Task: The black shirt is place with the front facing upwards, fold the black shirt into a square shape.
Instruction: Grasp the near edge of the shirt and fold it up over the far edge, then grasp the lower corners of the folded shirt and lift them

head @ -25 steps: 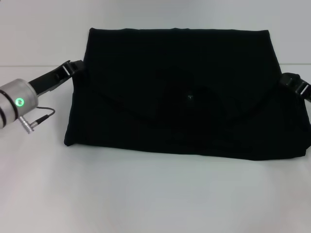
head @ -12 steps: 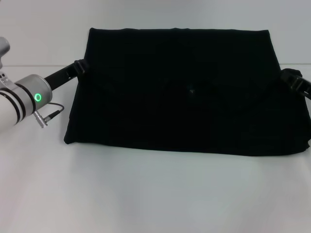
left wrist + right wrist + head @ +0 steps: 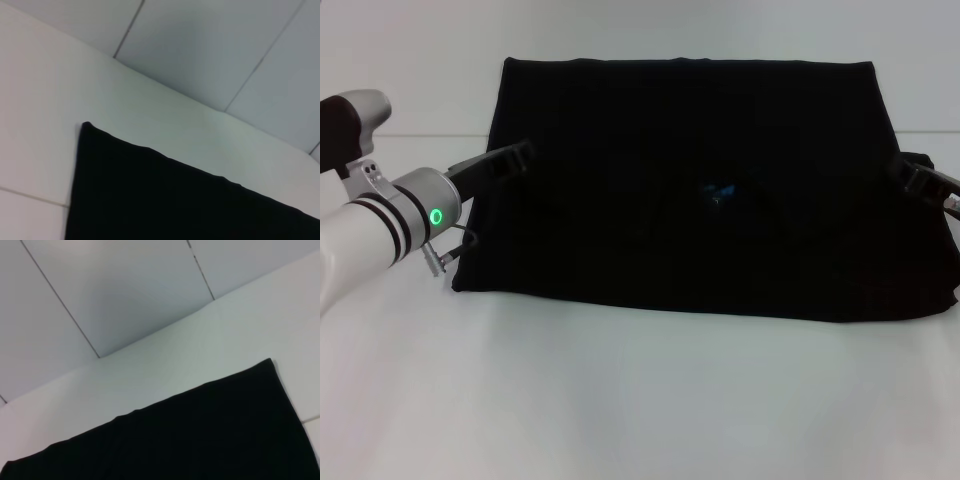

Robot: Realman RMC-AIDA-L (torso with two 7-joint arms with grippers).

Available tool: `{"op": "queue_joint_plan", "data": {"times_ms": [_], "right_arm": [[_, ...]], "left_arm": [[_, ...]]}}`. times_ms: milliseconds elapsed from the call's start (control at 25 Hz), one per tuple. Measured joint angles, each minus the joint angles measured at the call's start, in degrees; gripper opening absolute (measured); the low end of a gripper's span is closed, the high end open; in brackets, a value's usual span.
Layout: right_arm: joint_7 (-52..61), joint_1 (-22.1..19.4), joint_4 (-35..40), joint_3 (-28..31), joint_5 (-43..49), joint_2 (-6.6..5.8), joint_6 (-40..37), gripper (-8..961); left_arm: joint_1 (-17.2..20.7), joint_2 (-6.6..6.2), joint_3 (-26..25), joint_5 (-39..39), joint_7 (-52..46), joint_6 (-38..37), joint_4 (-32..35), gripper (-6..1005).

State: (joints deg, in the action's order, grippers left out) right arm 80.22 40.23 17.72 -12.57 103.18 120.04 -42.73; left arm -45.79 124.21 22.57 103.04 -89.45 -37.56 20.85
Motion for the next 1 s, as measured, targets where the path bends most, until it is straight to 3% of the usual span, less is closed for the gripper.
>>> {"op": "queue_joint_plan", "data": {"times_ms": [120, 360, 560, 680, 720, 760, 920, 1000], "right_arm": [[-0.09, -0.18, -0.23, 0.00, -0.01, -0.14, -0.26, 87], [0.44, -2.22, 0.17, 0.31, -0.22, -0.31, -3.09, 305], [0.57, -5.85, 0.42, 0.46, -3.64, -0.47, -9.72, 560], [0.69, -8.47, 0.61, 0.03, -3.70, -1.29, -16.40, 625], [0.76, -10.35, 0.65, -1.11, -2.71, -2.35, -21.71, 647], [0.76, -10.35, 0.65, -1.11, -2.71, -2.35, -21.71, 669], [0.38, -12.80, 1.90, -6.76, 1.44, -4.61, -32.82, 756], [0.15, -13.36, 3.99, -9.85, 4.36, -5.04, -37.77, 799]], "left_arm": [[0.16, 0.02, 0.01, -2.28, 0.79, -0.33, -0.76, 84], [1.93, -0.41, 0.02, -3.91, -2.18, -3.88, -0.82, 340], [4.50, -2.21, 0.31, -2.85, -7.13, -11.06, -0.51, 635], [7.59, -5.28, 3.58, -2.35, -15.15, -16.53, -0.47, 699], [8.77, -6.61, 5.54, -2.29, -18.49, -18.77, -0.46, 720], [9.97, -8.06, 7.81, -2.26, -21.76, -21.19, -0.46, 742], [13.97, -14.02, 15.09, -2.06, -29.91, -31.17, -0.28, 827], [14.82, -15.66, 16.71, -0.28, -32.05, -34.07, 0.57, 870]]}}
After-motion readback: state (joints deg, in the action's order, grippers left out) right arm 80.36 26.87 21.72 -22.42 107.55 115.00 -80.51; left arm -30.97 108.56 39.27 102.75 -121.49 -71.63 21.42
